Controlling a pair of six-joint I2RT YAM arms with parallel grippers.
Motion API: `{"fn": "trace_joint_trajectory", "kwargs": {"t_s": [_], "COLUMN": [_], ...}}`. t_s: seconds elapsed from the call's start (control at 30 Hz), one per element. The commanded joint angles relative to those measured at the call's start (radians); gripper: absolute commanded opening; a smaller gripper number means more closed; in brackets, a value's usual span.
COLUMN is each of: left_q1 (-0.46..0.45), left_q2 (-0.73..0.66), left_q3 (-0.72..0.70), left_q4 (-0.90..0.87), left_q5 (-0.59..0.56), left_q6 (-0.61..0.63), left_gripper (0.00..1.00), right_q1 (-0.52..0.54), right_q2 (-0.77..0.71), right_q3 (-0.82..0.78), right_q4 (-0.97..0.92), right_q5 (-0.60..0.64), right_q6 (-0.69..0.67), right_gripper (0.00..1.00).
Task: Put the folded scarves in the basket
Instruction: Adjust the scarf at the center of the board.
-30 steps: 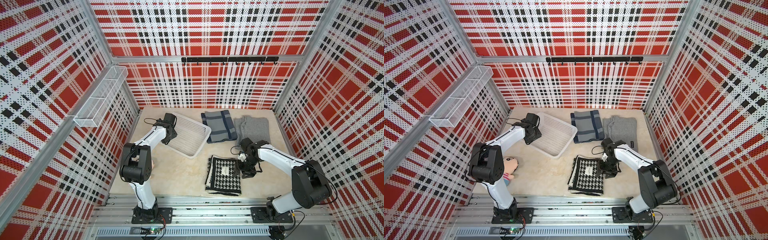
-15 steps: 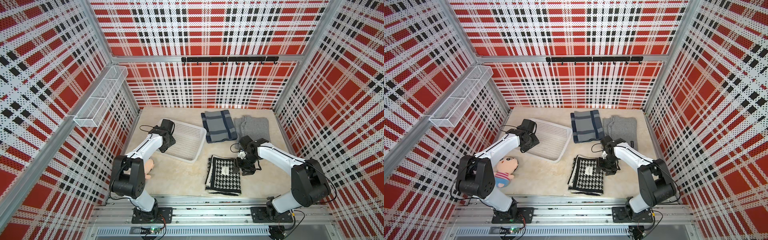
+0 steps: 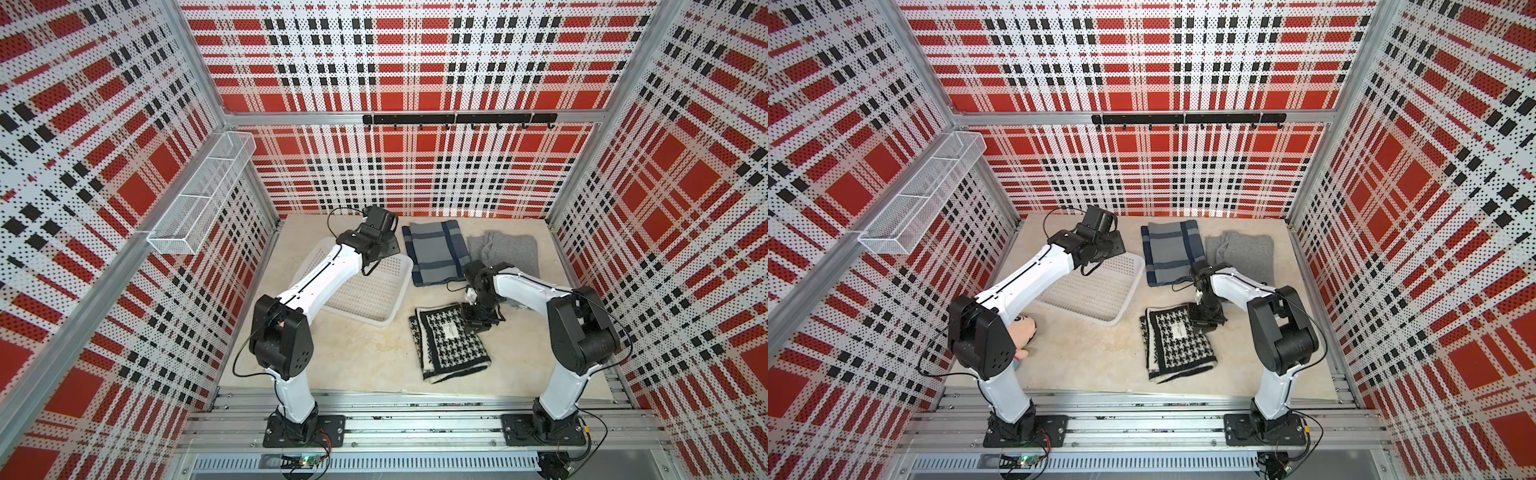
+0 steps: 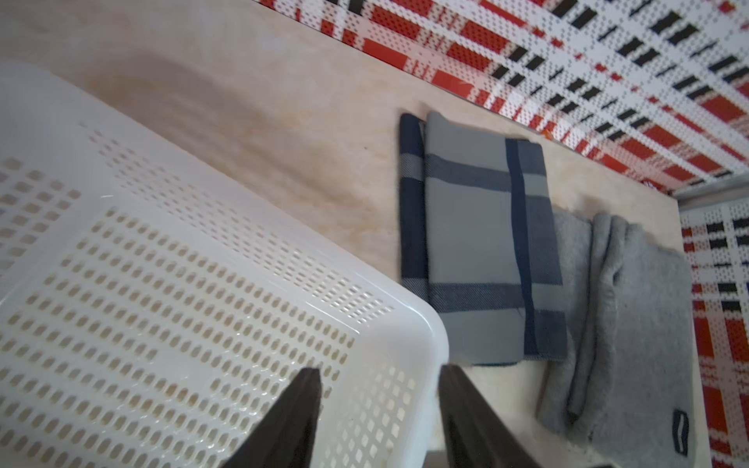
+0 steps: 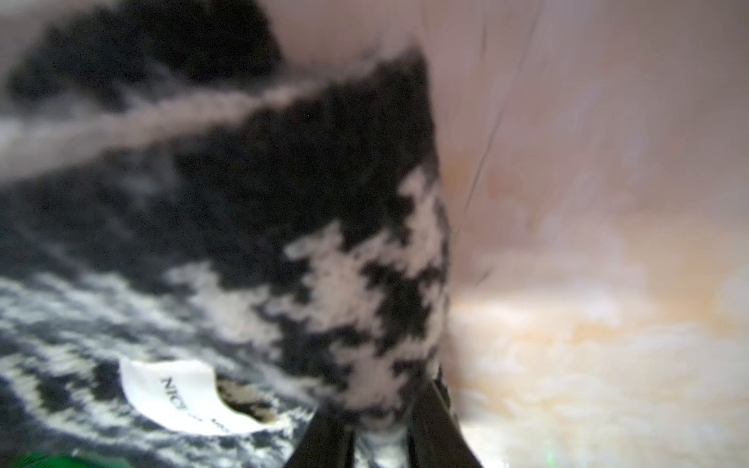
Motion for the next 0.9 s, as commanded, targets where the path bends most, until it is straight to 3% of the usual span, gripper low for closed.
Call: {"fn": "trace_joint_trajectory", "kwargs": {"t_s": [0.0, 0.1, 0.17, 0.33, 0.53, 0.87], "left_q1": [-0.021, -0.042, -0.056, -0.082, -0.085, -0.051], "left_q2": [0.024, 0.036, 0.04, 0.041, 0.064, 0.055], "left_q3": [0.028, 0.025, 0.027, 0.023, 0.031, 0.037], "left_q4": [0.05, 0.07, 0.071, 0.073, 0.077, 0.078], "left_q5": [0.113, 0.153, 0.156, 0.134, 0.131, 0.127], "left_q6": [0.09, 0.116, 0.131, 0.172, 0.193, 0.148], "left_gripper": [0.51, 0.48, 0.46, 0.45, 0.45, 0.45], "right_q1": [-0.004, -0.004, -0.005, -0.005, 0.001, 0.107], "right_q2": [0.087, 0.099, 0.064, -0.105, -0.226, -0.079], "right_q3": [0.118, 0.186, 0.197, 0.083, -0.072, 0.056], "right_q4": [-0.003, 0.039, 0.061, 0.047, 0.061, 0.142], "right_q5": [0.236, 0.277, 0.269, 0.199, -0.028, -0.154], "right_q6": [-0.076, -0.088, -0.08, -0.03, 0.061, 0.003], "right_gripper": [0.31, 0.53, 0.61, 0.65, 0.68, 0.57]}}
